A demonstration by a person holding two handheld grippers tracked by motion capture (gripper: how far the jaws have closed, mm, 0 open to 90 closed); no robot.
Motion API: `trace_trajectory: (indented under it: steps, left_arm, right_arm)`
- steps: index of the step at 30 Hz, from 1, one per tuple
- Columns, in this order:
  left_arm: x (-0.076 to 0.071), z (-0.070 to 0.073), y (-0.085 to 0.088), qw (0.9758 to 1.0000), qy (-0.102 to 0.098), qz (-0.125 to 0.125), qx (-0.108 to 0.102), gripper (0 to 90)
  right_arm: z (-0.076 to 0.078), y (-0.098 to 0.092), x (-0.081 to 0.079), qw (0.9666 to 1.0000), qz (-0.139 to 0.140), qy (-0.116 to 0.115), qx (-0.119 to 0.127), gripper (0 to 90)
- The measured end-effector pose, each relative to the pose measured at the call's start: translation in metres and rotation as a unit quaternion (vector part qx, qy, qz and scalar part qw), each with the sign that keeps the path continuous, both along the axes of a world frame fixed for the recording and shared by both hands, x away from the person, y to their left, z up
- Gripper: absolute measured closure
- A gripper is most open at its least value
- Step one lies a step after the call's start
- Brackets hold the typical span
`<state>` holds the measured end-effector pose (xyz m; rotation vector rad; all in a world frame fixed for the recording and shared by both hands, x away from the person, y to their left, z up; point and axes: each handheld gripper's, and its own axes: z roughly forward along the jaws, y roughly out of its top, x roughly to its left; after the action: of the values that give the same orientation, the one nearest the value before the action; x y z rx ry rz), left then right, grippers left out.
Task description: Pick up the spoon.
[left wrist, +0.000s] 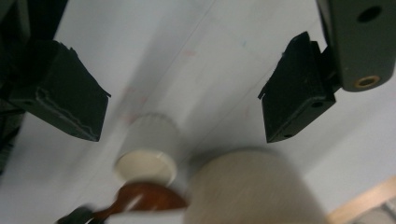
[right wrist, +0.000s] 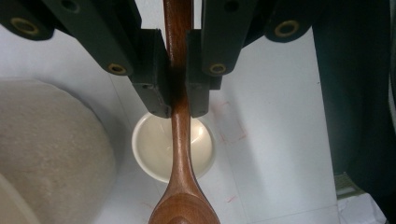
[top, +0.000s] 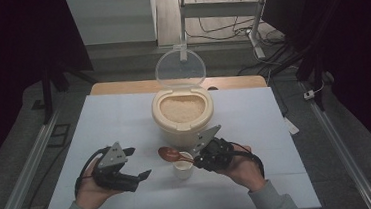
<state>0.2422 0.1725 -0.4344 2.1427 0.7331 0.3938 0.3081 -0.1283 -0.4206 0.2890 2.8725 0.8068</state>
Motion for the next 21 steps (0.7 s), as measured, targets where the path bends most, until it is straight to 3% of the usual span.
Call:
trace_trajectory:
  steps: [4, 10, 21]
  left_arm:
    - [0.003, 0.015, -0.025, 0.9992, -0.011, -0.032, 0.023, 16.5]
    - [0.012, 0.025, -0.061, 0.9934, -0.008, -0.088, 0.074, 21.0]
    - [0.035, 0.024, -0.093, 0.9838, 0.036, -0.14, 0.106, 32.1]
  right_arm:
    - [-0.003, 0.003, -0.001, 1.0, 0.001, 0.003, -0.007, 80.1]
    - [-0.004, 0.007, -0.003, 0.9999, 0.01, -0.003, -0.009, 80.1]
    - [-0.003, 0.014, -0.011, 0.9991, 0.036, -0.019, -0.013, 80.1]
